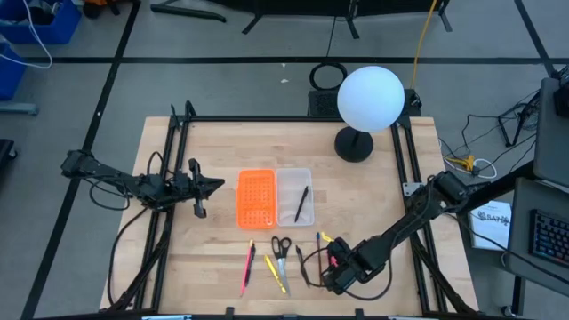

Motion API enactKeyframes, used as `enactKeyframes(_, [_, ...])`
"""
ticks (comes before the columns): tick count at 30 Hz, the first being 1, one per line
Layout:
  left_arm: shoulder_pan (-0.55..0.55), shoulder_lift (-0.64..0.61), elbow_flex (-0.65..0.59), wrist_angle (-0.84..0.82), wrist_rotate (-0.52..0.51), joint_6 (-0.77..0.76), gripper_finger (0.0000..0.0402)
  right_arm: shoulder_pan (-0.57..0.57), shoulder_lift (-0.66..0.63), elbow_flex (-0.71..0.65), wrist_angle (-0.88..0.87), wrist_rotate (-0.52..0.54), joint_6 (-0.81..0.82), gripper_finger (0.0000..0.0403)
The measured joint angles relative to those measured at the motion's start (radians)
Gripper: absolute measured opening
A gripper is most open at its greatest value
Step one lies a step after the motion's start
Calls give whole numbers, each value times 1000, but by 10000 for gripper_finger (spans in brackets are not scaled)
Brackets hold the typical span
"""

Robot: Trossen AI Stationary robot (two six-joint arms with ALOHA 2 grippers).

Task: Pick & place school supplies into a supply box
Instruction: Put the pink pen into the supply box

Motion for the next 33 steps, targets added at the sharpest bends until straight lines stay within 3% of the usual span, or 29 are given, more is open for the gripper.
enactKeyframes(13, [0,0,0,-7,0,4,26,-1,164,5,-26,-93,-72,189])
enactKeyframes(21, [0,0,0,-2,-1,0,26,2,207,-9,-90,-73,-180,186])
enactKeyframes(33, [0,0,0,-2,0,-3,26,-4,202,-46,35,-56,-149,90])
